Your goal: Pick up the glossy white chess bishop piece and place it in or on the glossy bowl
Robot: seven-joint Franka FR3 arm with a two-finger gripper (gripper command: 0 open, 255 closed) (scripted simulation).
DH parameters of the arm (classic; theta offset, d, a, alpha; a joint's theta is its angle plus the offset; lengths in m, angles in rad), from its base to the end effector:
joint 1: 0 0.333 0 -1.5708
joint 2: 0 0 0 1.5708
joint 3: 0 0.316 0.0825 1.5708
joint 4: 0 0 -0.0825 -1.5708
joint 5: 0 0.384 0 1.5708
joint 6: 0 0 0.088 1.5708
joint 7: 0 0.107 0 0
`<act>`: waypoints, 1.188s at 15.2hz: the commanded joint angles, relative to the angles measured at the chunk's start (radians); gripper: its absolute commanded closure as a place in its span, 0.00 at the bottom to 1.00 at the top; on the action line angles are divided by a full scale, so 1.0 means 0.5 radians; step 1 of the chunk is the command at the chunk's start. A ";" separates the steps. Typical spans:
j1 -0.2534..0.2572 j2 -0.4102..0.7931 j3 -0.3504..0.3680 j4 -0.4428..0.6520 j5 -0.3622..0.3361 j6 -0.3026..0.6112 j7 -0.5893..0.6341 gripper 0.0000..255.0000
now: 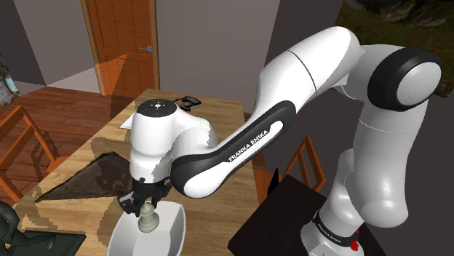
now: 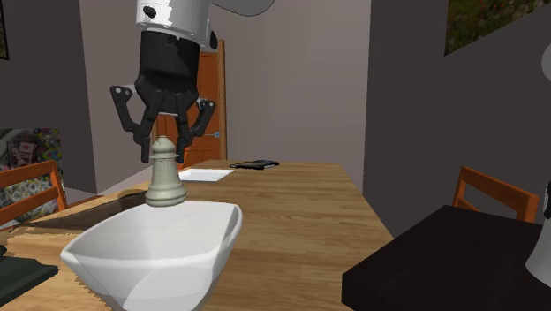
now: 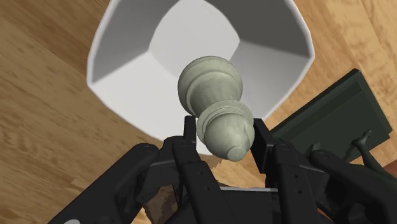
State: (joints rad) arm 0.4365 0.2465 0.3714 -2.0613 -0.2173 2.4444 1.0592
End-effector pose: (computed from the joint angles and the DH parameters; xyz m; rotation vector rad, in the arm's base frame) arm 0.4186 0.4280 0.3380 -3.0398 0.1713 -0.2228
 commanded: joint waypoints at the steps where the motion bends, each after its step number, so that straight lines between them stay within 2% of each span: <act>1: 0.005 0.032 -0.010 -0.019 -0.026 0.050 0.018 1.00; 6: 0.025 0.114 -0.038 -0.044 -0.089 0.149 0.066 1.00; 13: 0.025 0.114 -0.038 -0.044 -0.089 0.149 0.066 1.00; 14: 0.025 0.114 -0.038 -0.044 -0.089 0.149 0.066 0.00; 18: 0.025 0.114 -0.038 -0.044 -0.089 0.149 0.066 0.00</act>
State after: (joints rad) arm 0.4489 0.3033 0.3525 -2.0833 -0.2616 2.5187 1.0921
